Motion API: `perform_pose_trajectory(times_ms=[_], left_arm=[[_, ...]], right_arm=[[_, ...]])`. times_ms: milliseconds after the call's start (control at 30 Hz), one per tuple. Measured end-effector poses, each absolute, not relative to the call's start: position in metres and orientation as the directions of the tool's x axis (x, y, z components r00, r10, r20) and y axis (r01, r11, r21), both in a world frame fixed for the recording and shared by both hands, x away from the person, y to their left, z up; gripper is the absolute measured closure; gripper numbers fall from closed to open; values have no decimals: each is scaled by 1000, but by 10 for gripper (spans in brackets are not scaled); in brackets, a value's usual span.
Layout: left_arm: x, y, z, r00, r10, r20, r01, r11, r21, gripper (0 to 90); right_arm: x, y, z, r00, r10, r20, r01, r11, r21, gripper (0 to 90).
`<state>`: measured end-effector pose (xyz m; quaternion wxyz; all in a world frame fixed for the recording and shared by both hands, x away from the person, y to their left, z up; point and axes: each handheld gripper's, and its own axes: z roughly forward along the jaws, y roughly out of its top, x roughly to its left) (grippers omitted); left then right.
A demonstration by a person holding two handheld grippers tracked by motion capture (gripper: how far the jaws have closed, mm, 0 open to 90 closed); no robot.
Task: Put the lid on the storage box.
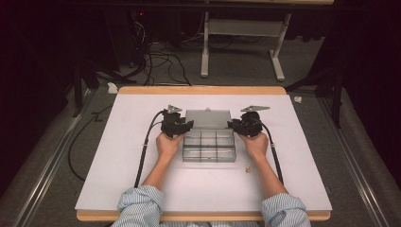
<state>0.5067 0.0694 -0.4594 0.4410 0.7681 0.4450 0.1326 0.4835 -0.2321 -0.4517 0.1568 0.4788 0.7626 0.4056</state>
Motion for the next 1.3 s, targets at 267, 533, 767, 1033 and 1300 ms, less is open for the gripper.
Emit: perform_pose_trajectory(times_ms=[267,533,767,1033,1300], left_arm=[[501,75,-450,582,794,-177,550,-224,805,513],[493,87,-443,592,784,-187,540,-214,814,486],[486,95,-438,602,781,-167,533,-236,813,471],[473,103,-434,610,777,-153,515,-242,823,468],[460,108,-432,626,765,-151,505,-249,827,459]], right_arm=[[479,-238,-445,-478,869,127,593,213,777,675],[467,-248,-432,-460,881,110,575,201,793,659],[463,-253,-428,-446,890,97,580,205,788,641],[455,-258,-421,-444,889,111,574,187,797,614],[439,-276,-416,-434,891,134,574,159,803,634]])
